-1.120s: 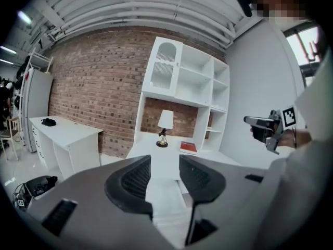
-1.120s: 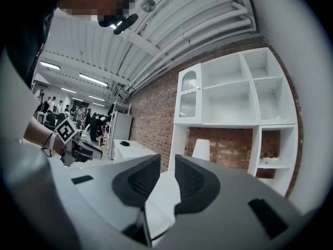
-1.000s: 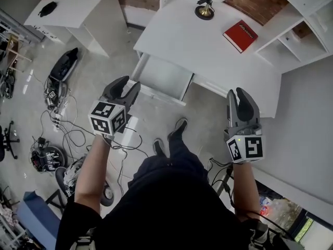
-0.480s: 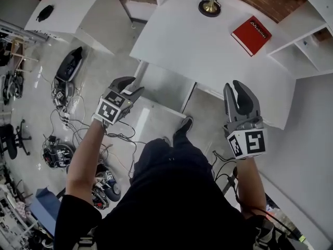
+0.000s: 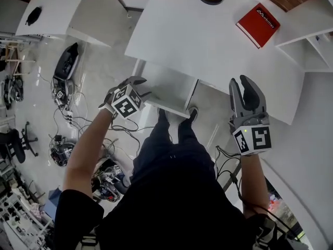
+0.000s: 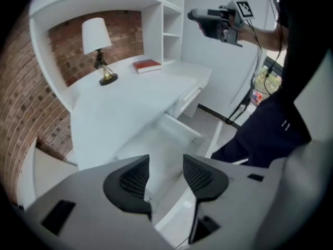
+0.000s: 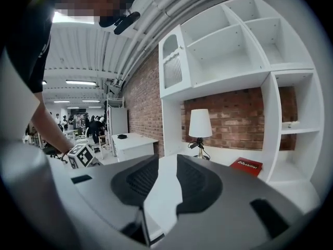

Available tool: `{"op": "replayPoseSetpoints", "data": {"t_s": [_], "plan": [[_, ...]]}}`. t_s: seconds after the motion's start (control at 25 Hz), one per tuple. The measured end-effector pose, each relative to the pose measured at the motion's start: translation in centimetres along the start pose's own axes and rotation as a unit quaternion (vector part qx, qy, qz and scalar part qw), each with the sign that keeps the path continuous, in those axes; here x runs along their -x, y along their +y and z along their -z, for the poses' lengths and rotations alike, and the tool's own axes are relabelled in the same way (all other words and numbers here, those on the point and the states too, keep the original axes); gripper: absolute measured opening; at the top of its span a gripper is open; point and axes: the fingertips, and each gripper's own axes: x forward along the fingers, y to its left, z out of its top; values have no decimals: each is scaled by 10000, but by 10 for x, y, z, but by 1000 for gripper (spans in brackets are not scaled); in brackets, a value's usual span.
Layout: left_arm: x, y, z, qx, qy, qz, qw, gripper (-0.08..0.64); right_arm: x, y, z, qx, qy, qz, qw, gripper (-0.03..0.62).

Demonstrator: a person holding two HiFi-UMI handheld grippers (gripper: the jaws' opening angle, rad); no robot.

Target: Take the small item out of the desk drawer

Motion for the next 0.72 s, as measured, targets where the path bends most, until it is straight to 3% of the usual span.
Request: {"op": "replayPoseSetpoints", "data": {"t_s": [0.12, 0.32, 0.56, 0.72], "plan": [[-27, -7, 10, -875, 407, 445, 9943, 204, -8, -2, 6, -136, 93, 209, 9996, 107], [-78, -15, 26, -1956, 837, 1209, 9696, 204, -15, -8, 25, -285, 349, 572, 9973, 111], [-135, -6, 54, -2789, 1399, 1751, 9338, 202, -31, -18, 61, -377, 744, 673, 9942, 123], [-169, 6, 79, -2872, 1562, 1949, 9247, 202, -50, -23, 80, -516, 867, 715, 9923, 123]]}}
